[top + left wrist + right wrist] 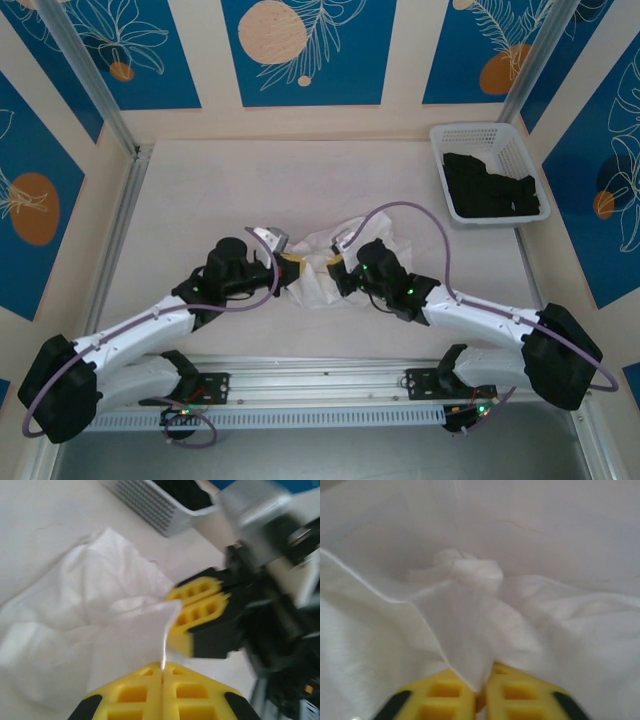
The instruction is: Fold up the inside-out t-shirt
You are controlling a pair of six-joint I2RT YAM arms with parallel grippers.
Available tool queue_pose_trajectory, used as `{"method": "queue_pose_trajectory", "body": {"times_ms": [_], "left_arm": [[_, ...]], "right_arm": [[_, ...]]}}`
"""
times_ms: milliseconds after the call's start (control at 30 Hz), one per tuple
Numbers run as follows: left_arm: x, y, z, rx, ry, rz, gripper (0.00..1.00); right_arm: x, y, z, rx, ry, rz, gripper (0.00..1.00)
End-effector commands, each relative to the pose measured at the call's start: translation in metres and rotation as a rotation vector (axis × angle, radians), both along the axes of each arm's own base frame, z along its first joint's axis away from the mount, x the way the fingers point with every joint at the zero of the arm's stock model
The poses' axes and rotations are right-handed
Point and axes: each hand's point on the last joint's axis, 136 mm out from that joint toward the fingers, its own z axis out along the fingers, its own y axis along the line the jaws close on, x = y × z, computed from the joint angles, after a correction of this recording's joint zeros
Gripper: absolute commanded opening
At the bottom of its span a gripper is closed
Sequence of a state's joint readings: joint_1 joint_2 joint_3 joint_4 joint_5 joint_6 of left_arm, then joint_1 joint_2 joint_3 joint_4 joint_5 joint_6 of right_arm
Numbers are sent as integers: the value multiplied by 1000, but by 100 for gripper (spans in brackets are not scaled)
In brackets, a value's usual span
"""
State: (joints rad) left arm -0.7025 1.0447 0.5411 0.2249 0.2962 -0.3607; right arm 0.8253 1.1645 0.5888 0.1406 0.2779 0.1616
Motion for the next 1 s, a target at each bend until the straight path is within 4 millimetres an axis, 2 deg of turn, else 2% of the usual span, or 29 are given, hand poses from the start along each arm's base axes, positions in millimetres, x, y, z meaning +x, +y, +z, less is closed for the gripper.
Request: {"method": "queue_pose_trajectory", "body": {"times_ms": [0, 133, 267, 500, 567, 667, 800, 900, 967], "left_arm": [[22, 33, -14, 124, -20, 199, 0], [30, 41, -19, 173, -18, 247, 0], [35, 44, -28, 245, 14, 266, 2], [33, 43, -30, 275, 35, 243, 9], [30, 46, -27, 273, 27, 248, 15], [24, 49, -18, 256, 4, 236, 32], [1, 30, 9, 151, -48, 91, 44], [-21, 8, 30, 63, -95, -67, 46], [-32, -6, 35, 42, -108, -150, 46]], "right_arm": [[-7, 9, 43, 200, 74, 114, 2], [-15, 12, 60, 336, 229, 207, 0], [-23, 19, 67, 413, 386, 280, 0], [-8, 25, 65, 498, 561, 253, 0], [-3, 24, 65, 520, 591, 241, 0], [3, 23, 68, 555, 616, 236, 0], [6, 22, 71, 561, 631, 231, 0], [10, 20, 71, 571, 642, 219, 0], [12, 19, 73, 585, 658, 217, 0]]}}
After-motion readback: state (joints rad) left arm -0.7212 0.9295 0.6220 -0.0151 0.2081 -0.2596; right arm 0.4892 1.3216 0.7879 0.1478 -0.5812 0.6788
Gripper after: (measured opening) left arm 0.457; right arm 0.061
